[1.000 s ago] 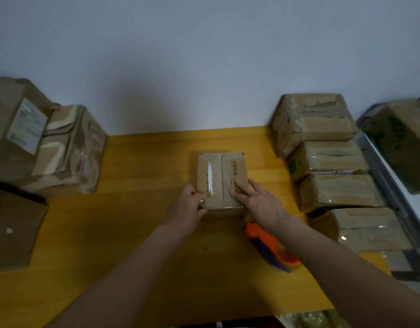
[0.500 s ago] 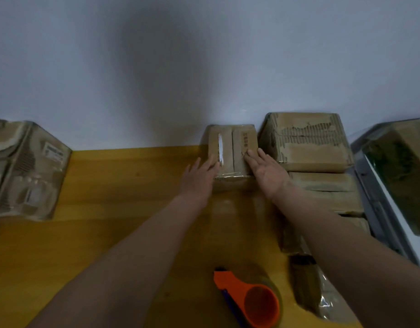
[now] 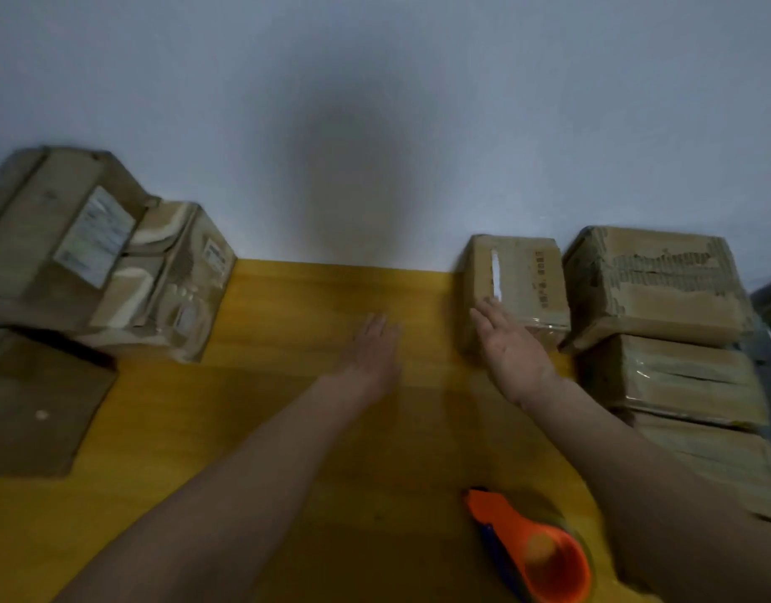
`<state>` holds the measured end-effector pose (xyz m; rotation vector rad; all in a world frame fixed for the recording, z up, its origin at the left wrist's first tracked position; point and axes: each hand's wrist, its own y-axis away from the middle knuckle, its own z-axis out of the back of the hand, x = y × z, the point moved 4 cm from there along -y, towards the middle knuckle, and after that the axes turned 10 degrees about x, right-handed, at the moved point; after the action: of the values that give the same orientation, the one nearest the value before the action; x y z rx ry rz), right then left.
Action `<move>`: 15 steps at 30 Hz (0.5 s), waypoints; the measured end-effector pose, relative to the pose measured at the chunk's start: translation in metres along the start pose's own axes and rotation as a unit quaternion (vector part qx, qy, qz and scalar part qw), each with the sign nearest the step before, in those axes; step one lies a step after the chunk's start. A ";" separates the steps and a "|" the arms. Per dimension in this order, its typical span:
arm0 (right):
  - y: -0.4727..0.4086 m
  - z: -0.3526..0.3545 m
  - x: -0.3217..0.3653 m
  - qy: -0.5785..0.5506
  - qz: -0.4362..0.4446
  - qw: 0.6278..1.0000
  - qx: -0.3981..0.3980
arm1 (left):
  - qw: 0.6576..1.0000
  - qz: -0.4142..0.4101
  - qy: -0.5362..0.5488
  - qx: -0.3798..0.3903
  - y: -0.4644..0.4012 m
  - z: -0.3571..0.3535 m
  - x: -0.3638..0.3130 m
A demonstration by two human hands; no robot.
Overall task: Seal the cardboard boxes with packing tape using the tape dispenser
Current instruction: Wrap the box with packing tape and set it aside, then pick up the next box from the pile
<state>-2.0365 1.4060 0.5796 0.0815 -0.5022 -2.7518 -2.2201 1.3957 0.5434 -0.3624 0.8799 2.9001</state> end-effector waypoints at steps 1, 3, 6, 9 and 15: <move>0.000 -0.001 0.019 0.001 0.015 1.000 0.012 | 1.000 0.012 -0.003 0.010 0.012 -0.003 0.019; 0.000 -0.006 0.059 -0.002 0.043 0.999 0.030 | 0.999 0.041 -0.012 0.015 0.039 -0.008 0.060; 0.002 -0.012 0.127 -0.020 0.081 0.995 0.061 | 0.996 0.086 -0.006 0.022 0.083 -0.012 0.121; 0.004 -0.013 0.199 -0.046 0.124 0.988 0.073 | 0.991 0.124 0.046 0.021 0.130 -0.012 0.184; -0.002 0.001 0.328 -0.129 0.147 0.975 0.107 | 0.981 0.151 0.112 -0.047 0.210 -0.001 0.283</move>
<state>-2.3452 1.2961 0.5812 -0.2801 -0.8095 -2.4210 -2.5260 1.2255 0.5840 -0.6238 0.9015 3.2372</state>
